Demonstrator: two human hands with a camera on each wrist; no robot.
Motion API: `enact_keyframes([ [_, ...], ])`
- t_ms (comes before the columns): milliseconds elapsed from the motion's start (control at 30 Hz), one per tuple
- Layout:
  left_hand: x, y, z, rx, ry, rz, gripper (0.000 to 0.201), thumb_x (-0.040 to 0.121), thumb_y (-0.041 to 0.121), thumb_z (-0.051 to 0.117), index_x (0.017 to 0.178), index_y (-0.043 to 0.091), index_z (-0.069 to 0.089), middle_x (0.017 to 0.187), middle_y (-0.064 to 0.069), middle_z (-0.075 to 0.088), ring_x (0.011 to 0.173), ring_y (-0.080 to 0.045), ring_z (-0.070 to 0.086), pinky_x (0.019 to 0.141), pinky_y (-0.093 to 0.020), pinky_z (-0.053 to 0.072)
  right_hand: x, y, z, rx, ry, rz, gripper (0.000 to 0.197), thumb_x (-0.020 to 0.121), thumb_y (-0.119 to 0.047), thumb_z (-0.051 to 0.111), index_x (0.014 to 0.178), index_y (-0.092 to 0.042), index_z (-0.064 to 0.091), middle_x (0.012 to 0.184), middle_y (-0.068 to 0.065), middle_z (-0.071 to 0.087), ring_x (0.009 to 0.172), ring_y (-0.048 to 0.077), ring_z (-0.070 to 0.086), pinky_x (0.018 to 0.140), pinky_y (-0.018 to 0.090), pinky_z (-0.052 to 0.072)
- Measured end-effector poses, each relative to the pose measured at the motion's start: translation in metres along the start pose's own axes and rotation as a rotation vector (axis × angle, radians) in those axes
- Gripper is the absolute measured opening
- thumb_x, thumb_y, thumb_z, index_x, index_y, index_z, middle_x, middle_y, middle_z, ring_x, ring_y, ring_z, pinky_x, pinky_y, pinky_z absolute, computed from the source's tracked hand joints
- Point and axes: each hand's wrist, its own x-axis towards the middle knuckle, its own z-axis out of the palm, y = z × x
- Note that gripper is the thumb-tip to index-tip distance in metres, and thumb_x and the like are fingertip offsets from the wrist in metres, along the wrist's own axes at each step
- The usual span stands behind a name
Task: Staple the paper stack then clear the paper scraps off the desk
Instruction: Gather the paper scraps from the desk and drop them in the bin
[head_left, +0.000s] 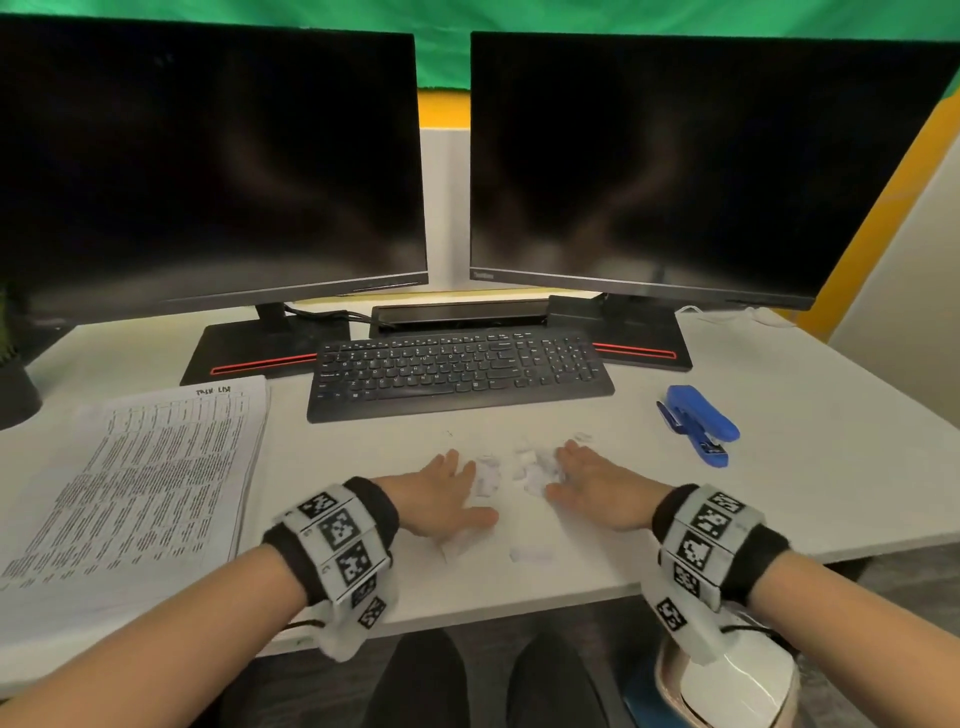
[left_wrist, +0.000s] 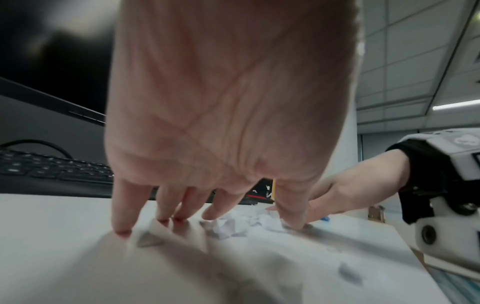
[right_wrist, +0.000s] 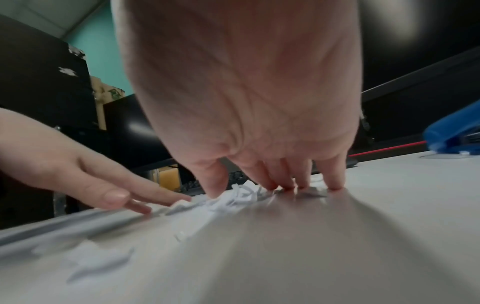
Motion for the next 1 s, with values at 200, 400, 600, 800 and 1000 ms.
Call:
enact_keyframes([
  [200,-0.026,-0.01,0.001,-0.086,0.357,0.063,0.043,0.086,0.047,0.058,0.121,0.022,0.05,0.118,0.0,0.051,0.105,-0.02,0.053,0.085,-0.031,0.044,-0.023,0.02,-0.012,0.002,0.253,-0.01,0.026,0.096,-0.027,0.044,0.117,-0.016,0.055,0.117,0.004,0.051,0.112,0.023,0.053,0.09,0.026,0.038],
  [400,-0.023,-0.007,0.012,-0.188,0.104,0.072,0.018,0.085,0.032,0.063,0.086,0.019,0.051,0.076,0.009,0.052,0.061,-0.009,0.05,0.055,-0.019,0.042,-0.047,0.006,0.003,0.145,0.047,-0.154,0.019,0.086,-0.027,0.058,0.07,-0.031,0.048,0.074,-0.014,0.05,0.065,0.003,0.046,0.061,0.015,0.037],
  [600,0.014,0.012,-0.007,-0.069,0.175,0.066,0.01,0.087,0.025,0.06,0.091,0.016,0.059,0.093,-0.007,0.065,0.067,-0.015,0.053,0.064,-0.025,0.041,-0.003,-0.025,0.015,0.051,0.06,-0.266,0.006,0.089,-0.02,0.051,0.083,-0.022,0.051,0.079,-0.01,0.05,0.074,0.012,0.048,0.065,0.023,0.039],
  [800,0.018,-0.007,-0.024,-0.213,0.323,0.074,0.011,0.087,0.025,0.061,0.084,0.017,0.056,0.074,0.006,0.058,0.054,-0.012,0.054,0.053,-0.022,0.046,0.004,0.001,-0.015,0.173,0.185,-0.241,0.016,0.091,-0.015,0.052,0.102,-0.019,0.063,0.108,0.003,0.063,0.097,0.019,0.058,0.087,0.029,0.047],
  [1000,-0.025,-0.068,-0.024,-0.217,0.404,-0.03,0.012,0.086,0.032,0.064,0.08,0.024,0.056,0.078,0.007,0.061,0.058,-0.006,0.056,0.053,-0.018,0.043,-0.02,0.049,-0.017,-0.036,0.122,0.023,0.007,0.091,-0.021,0.052,0.086,-0.026,0.05,0.097,-0.002,0.056,0.089,0.017,0.055,0.075,0.023,0.044],
])
